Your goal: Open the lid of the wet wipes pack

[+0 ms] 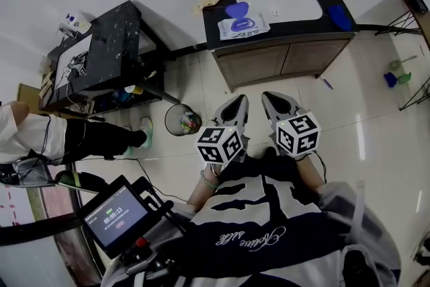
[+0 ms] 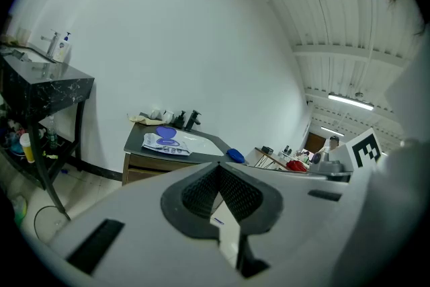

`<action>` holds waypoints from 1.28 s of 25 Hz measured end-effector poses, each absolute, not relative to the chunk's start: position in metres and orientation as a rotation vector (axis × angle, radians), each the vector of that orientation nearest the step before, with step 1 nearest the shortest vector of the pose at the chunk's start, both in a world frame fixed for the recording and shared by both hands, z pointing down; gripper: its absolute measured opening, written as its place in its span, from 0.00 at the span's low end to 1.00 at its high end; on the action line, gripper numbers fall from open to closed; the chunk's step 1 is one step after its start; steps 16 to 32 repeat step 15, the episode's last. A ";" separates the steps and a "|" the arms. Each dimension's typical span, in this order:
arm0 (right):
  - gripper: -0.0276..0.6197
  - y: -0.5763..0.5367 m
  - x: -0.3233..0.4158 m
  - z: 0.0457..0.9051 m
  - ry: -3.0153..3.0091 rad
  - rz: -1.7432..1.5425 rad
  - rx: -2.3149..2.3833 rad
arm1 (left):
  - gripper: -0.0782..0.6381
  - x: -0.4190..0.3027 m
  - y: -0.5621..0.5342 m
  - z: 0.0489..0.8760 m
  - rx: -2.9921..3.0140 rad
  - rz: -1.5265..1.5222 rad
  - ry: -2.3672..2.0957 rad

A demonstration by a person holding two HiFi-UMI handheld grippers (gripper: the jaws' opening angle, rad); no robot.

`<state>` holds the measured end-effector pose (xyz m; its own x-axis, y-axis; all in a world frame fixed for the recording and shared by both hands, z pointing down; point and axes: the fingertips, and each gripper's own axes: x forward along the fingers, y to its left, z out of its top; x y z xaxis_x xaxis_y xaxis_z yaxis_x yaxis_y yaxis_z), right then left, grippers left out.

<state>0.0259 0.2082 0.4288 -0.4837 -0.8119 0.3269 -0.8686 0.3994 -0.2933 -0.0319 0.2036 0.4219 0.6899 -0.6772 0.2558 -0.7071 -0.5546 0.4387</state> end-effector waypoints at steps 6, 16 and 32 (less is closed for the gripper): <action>0.04 0.210 0.026 0.429 -2.511 0.653 1.521 | 0.11 -0.031 0.205 0.423 2.388 0.085 -1.057; 0.04 0.208 0.029 0.431 -2.502 0.648 1.541 | 0.11 -0.032 0.205 0.427 2.391 0.103 -1.052; 0.04 0.208 0.029 0.431 -2.502 0.648 1.541 | 0.11 -0.032 0.205 0.427 2.391 0.103 -1.052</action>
